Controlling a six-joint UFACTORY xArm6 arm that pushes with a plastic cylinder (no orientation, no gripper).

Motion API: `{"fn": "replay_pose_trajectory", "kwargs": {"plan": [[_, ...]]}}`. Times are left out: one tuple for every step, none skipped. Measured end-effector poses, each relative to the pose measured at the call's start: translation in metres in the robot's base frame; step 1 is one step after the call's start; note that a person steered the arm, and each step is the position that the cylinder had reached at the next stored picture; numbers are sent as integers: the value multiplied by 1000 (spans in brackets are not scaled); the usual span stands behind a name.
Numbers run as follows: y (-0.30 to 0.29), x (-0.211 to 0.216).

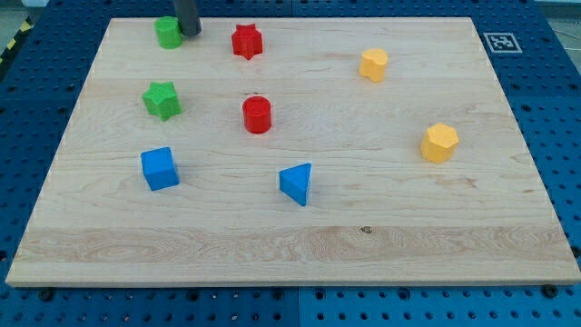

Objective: Move slightly green circle towards top left corner of the board

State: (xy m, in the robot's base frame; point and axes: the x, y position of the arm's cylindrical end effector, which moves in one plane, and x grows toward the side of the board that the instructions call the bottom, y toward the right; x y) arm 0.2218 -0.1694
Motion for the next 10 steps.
{"fn": "replay_pose_trajectory", "kwargs": {"plan": [[-17, 0], [-37, -6], [-29, -6], [-4, 26], [10, 50], [9, 87], [-15, 84], [-34, 61], [-40, 55], [-45, 47]]}}
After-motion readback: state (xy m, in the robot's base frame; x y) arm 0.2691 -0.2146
